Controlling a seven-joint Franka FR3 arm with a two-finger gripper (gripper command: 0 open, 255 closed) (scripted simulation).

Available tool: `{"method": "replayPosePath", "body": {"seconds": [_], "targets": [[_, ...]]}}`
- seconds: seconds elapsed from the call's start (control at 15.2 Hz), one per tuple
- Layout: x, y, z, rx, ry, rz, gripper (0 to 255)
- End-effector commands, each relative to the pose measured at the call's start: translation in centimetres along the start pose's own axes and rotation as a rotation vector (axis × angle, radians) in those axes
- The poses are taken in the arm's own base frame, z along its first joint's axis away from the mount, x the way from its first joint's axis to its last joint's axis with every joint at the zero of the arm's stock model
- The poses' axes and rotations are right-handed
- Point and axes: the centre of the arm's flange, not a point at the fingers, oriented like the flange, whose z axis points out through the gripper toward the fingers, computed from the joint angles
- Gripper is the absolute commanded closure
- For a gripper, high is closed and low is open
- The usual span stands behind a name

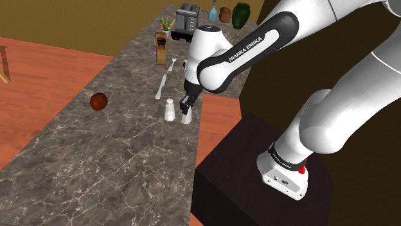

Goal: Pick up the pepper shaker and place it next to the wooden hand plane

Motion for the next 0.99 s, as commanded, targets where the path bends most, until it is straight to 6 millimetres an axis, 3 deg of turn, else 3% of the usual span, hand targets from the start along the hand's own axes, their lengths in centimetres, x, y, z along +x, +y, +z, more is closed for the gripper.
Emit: {"method": "replayPosePath", "body": {"seconds": [0.0, 0.4, 0.92], "targets": [[0.0, 0.0, 0.0, 0.0, -0.001, 0.0, 255], [0.0, 0.0, 0.0, 0.0, 0.0, 0.0, 255], [0.4, -0.2, -4.2, 0.0, 0.0, 0.0, 255]]}}
